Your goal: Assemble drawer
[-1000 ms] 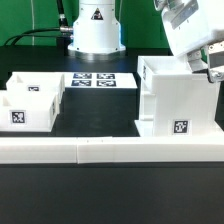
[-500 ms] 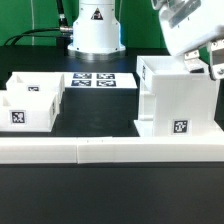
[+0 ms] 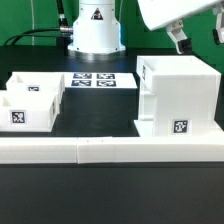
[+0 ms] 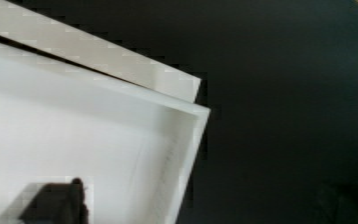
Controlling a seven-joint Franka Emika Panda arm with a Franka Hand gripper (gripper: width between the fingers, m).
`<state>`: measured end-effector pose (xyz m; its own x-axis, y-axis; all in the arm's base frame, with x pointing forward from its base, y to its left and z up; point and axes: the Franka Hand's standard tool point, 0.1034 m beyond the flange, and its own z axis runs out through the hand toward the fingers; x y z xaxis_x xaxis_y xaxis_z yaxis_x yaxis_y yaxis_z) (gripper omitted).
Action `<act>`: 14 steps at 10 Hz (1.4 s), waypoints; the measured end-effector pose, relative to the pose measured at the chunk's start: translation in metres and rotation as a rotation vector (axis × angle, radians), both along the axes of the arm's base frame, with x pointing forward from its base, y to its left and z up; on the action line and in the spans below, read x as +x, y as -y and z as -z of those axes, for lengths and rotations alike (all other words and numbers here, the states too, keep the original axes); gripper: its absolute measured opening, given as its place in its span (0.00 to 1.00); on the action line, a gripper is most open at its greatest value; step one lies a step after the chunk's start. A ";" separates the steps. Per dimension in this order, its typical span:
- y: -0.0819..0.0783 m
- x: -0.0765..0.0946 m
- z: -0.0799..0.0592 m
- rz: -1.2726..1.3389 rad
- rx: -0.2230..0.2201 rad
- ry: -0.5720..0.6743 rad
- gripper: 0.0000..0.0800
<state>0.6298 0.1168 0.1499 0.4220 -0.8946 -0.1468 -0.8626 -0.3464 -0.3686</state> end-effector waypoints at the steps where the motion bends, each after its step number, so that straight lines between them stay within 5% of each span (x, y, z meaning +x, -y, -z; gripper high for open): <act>1: 0.000 0.000 0.000 0.000 0.000 0.000 0.81; 2: 0.000 -0.002 0.000 -0.042 -0.013 0.000 0.81; 4: 0.010 -0.011 -0.003 -0.401 -0.117 -0.002 0.81; 6: 0.025 -0.011 -0.008 -0.575 -0.152 0.029 0.81; 10: 0.030 -0.013 -0.005 -0.854 -0.217 0.106 0.81; 14: 0.106 -0.037 0.009 -1.231 -0.354 0.173 0.81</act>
Offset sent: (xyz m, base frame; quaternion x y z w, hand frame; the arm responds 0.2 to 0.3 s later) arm -0.0146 -0.0213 0.0117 -0.1072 -0.0467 -0.3849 0.9155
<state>0.5932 0.0105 0.1408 0.9810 0.1155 0.1560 0.1416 -0.9755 -0.1681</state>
